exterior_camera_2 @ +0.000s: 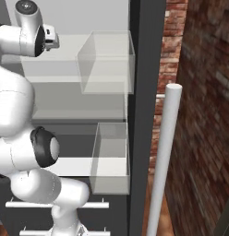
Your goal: Place one garlic and one chicken drumstick in each tupperware on the nearby counter, to pack two identical lunches.
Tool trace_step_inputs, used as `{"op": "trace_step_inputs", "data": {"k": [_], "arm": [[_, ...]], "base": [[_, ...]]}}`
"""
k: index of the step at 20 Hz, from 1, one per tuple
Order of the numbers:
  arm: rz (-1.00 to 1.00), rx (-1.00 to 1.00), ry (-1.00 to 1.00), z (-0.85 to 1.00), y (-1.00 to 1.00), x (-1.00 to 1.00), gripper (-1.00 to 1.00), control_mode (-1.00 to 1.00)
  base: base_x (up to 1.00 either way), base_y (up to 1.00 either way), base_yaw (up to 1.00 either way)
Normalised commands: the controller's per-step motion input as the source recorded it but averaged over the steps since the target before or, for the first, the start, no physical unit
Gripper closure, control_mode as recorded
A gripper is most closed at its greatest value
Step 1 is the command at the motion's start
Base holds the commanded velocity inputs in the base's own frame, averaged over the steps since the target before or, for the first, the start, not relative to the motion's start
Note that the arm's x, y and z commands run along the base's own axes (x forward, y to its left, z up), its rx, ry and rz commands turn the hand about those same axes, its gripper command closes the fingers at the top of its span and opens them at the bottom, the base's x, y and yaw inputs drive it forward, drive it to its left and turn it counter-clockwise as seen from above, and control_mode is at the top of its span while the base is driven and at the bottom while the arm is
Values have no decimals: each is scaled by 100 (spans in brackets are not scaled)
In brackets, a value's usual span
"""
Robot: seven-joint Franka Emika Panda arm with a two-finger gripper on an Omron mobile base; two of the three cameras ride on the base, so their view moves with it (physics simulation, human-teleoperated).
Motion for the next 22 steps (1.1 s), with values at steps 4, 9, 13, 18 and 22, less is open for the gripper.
{"op": "trace_step_inputs", "data": {"k": [4,9,13,18,22], "arm": [[-10,0,0,-1,52,62,-100,-100],[0,0,0,-12,0,36,-100,-100],[0,0,0,-14,6,58,-100,-100],[0,0,0,0,38,24,-100,-100],[0,0,-2,-1,3,-56,-100,-100]], "base": [[0,0,0],[0,0,0],[0,0,0],[0,0,0],[0,0,0]]}}
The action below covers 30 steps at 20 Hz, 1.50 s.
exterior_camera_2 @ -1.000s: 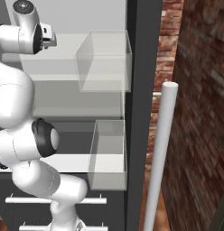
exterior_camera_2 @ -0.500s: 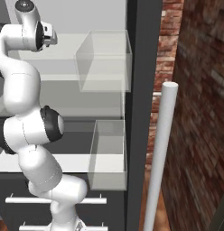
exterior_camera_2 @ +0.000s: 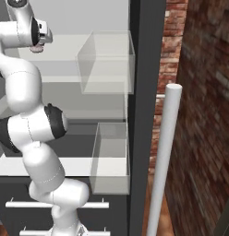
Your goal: Place one garlic and one chicken drumstick in each tupperware on the nearby counter, to pack two identical lunches.
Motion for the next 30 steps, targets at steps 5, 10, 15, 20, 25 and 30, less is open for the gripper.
{"op": "trace_step_inputs", "data": {"k": [5,10,15,20,25,30], "arm": [[0,0,0,-9,-3,-1,-100,-100],[0,-3,0,-16,-3,0,-100,-100],[0,-7,0,-22,0,4,-100,-100],[0,-16,-2,-41,0,18,-100,-100],[0,-10,0,-29,0,1,100,-100],[0,0,-1,0,0,-3,100,-100]], "base": [[0,0,0],[0,0,0],[0,0,0],[0,0,0],[0,0,0],[0,0,0]]}}
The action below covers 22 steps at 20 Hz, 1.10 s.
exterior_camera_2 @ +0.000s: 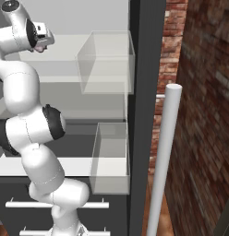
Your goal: Place one garlic and one chicken drumstick in each tupperware on the nearby counter, to pack two identical lunches.
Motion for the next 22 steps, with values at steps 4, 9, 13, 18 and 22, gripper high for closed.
{"op": "trace_step_inputs", "data": {"k": [4,9,13,18,22], "arm": [[0,-2,-9,-5,0,-46,100,-100],[0,-4,-41,-27,-9,-40,100,-100],[0,6,-42,-6,-40,-94,100,-100],[-3,20,-23,21,-57,-100,100,-100],[-13,25,5,7,-29,-100,100,-100]], "base": [[0,0,0],[0,0,0],[0,0,0],[0,0,0],[0,0,0]]}}
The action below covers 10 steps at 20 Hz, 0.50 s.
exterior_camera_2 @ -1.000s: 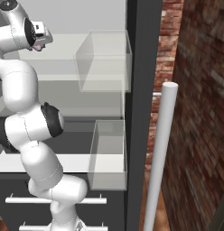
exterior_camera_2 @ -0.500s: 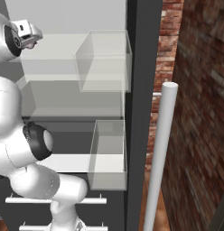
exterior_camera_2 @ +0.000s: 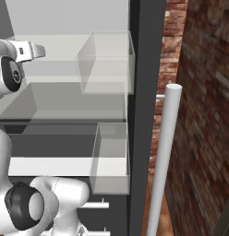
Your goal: Place one garlic and one chicken drumstick in each tupperware on the nearby counter, to pack two identical lunches.
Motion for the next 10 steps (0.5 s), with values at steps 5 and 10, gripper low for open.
{"op": "trace_step_inputs", "data": {"k": [5,10], "arm": [[-15,22,28,0,-4,-100,100,-100],[-14,12,50,-58,0,-100,100,-100]], "base": [[0,0,0],[0,0,0]]}}
